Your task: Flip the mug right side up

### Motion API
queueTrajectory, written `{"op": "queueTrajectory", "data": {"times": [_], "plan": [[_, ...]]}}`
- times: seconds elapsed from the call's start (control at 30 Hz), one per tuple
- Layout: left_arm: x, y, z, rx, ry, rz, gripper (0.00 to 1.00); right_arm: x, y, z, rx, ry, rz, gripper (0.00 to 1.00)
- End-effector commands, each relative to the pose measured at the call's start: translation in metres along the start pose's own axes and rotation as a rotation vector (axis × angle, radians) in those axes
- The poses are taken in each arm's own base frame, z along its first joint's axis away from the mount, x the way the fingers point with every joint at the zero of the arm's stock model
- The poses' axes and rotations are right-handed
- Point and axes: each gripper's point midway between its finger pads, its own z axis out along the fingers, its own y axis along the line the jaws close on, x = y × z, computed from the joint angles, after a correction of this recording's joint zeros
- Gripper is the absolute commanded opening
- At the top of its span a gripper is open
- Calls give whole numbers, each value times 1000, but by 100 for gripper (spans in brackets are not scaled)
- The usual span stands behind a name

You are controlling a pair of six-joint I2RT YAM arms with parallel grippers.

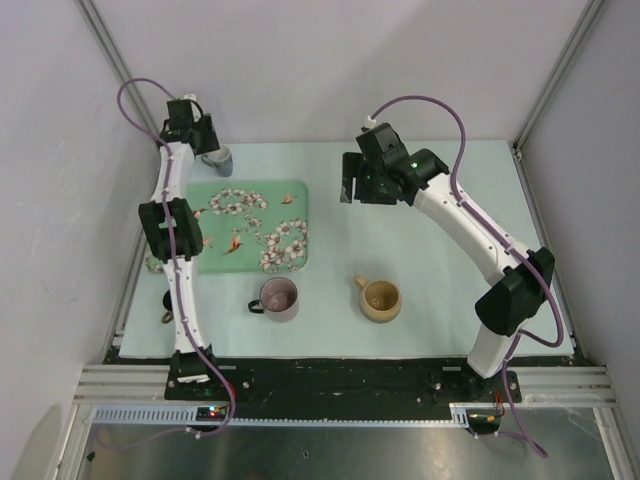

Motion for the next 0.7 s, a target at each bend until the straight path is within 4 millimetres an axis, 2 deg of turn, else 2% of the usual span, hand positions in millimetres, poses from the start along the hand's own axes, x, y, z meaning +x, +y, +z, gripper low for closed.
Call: {"op": "queueTrajectory", "data": {"times": [0.0, 0.07, 0.17, 0.23, 0.33, 0.37, 0.4, 0.43, 0.47, 0.5, 0.53, 0.57, 0.6, 0.63, 0.67], "plan": [[-87, -1, -54, 0, -223, 47, 68, -5, 10, -4, -30, -8, -23, 76], [-89, -2, -64, 3, -225, 62, 75, -7, 10, -6, -32, -13, -30, 76], [-98, -10, -90, 52, -238, 102, 92, -9, 0, -10, -19, -26, -33, 78], [-100, -18, -116, 95, -242, 125, 98, -14, -14, -12, -9, -54, -15, 78], [-96, -26, -164, 139, -247, 176, 99, -22, -43, -19, -2, -141, 16, 79], [-100, -29, -189, 153, -276, 194, 99, -24, -54, -24, 4, -185, 22, 79], [-91, -32, -203, 173, -269, 207, 100, -30, -66, -37, 7, -245, 31, 80], [-89, -35, -224, 194, -286, 224, 100, -29, -79, -41, 15, -279, 31, 80], [-76, -37, -235, 211, -272, 234, 100, -30, -92, -50, 18, -319, 42, 80], [-72, -40, -256, 223, -292, 254, 100, -28, -103, -54, 23, -346, 40, 80], [-57, -39, -264, 229, -278, 266, 100, -28, -116, -62, 29, -377, 45, 80], [-49, -39, -282, 233, -291, 288, 100, -23, -129, -63, 46, -391, 42, 81], [-32, -38, -288, 236, -274, 303, 100, -22, -142, -69, 65, -415, 41, 81], [-22, -38, -304, 240, -287, 330, 100, -16, -155, -70, 93, -420, 31, 81], [-5, -36, -309, 243, -274, 346, 100, -7, -169, -70, 130, -423, 23, 82]]}}
